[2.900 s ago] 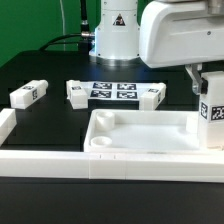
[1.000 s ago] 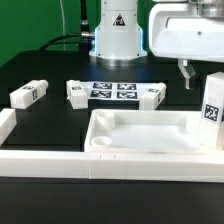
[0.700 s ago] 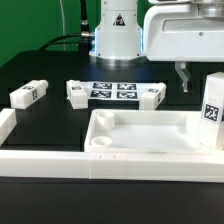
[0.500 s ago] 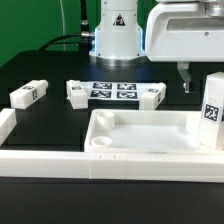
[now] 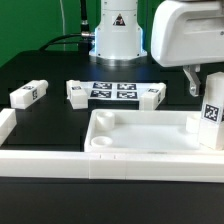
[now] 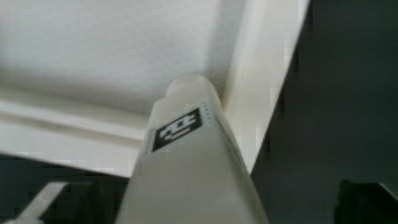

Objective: Assemble desk

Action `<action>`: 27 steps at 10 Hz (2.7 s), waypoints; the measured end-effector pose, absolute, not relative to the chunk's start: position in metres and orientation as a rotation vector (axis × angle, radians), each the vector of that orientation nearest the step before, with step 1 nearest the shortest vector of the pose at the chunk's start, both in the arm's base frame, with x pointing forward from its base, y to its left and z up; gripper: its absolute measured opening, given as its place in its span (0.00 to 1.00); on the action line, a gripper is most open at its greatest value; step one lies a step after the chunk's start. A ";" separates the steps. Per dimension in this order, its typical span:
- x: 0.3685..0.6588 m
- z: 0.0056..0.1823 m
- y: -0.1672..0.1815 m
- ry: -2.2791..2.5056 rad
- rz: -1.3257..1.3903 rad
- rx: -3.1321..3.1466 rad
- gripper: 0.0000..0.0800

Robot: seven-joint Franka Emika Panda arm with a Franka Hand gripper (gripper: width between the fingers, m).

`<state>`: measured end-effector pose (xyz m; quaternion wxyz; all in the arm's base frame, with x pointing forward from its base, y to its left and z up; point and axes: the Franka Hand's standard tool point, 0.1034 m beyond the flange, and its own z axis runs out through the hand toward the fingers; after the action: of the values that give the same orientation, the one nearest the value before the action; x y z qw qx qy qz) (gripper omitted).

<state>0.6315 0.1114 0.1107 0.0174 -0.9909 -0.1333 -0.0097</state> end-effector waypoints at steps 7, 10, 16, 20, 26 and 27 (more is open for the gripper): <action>0.632 0.110 0.107 -0.921 -0.035 -2.974 0.65; 0.632 0.110 0.107 -0.902 -0.035 -2.979 0.36; 0.632 0.108 0.103 -0.239 -0.039 -3.063 0.36; 0.632 0.108 0.102 0.322 -0.031 -3.048 0.36; 0.632 0.108 0.101 0.986 -0.002 -2.895 0.36; 0.632 0.108 0.101 1.035 0.002 -2.874 0.36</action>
Offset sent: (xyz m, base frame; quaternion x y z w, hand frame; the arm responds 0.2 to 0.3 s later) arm 0.0025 -0.0015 0.0008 -0.0122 -0.0019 -0.2125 0.9771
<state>0.6324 0.1008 0.1081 0.0435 -0.9399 0.3386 0.0006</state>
